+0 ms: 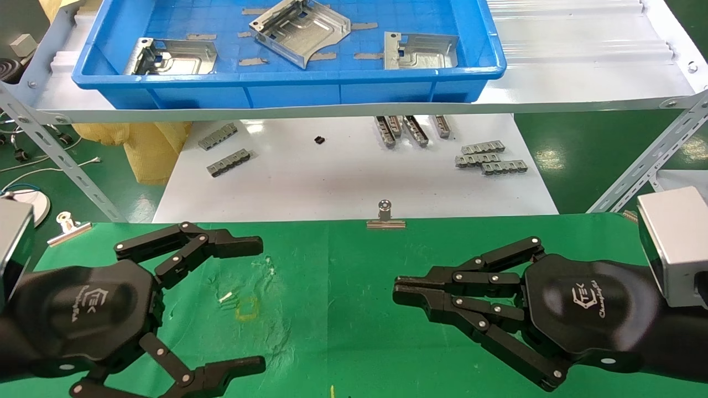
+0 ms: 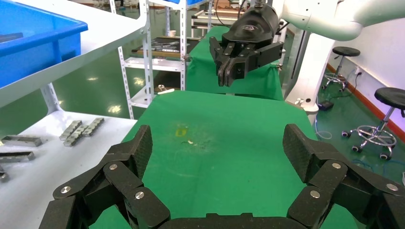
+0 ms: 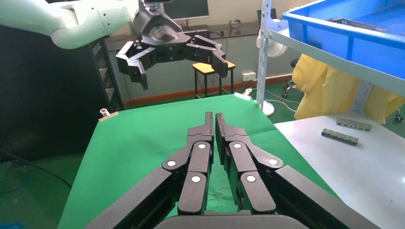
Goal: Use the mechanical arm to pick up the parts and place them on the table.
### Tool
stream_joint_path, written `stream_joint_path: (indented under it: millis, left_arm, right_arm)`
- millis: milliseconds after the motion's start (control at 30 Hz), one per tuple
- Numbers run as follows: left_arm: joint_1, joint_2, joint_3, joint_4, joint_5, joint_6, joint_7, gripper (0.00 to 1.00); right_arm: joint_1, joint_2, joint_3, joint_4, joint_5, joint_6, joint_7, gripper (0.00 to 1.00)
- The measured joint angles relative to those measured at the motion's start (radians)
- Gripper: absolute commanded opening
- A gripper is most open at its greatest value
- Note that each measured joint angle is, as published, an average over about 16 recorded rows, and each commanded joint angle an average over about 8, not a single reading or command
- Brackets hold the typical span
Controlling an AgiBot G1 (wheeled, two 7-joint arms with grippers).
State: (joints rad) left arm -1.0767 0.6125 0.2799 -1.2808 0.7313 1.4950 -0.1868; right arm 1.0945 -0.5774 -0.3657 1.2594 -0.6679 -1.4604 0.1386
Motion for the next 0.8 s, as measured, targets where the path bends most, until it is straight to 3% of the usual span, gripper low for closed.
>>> stream_joint_path:
  millis: [533, 800]
  left_arm:
    - [-0.024, -0.002, -0.005, -0.005, -0.002, -0.002, -0.004, 1.00]
    - [-0.171, 0.027, 0.013, 0.019, 0.069, -0.034, -0.040, 1.00]
  right_arm:
    - [0.000, 0.000, 0.000, 0.000, 0.000, 0.000, 0.000, 0.00]
    - [0.000, 0.000, 0.000, 0.000, 0.000, 0.000, 0.000, 0.00]
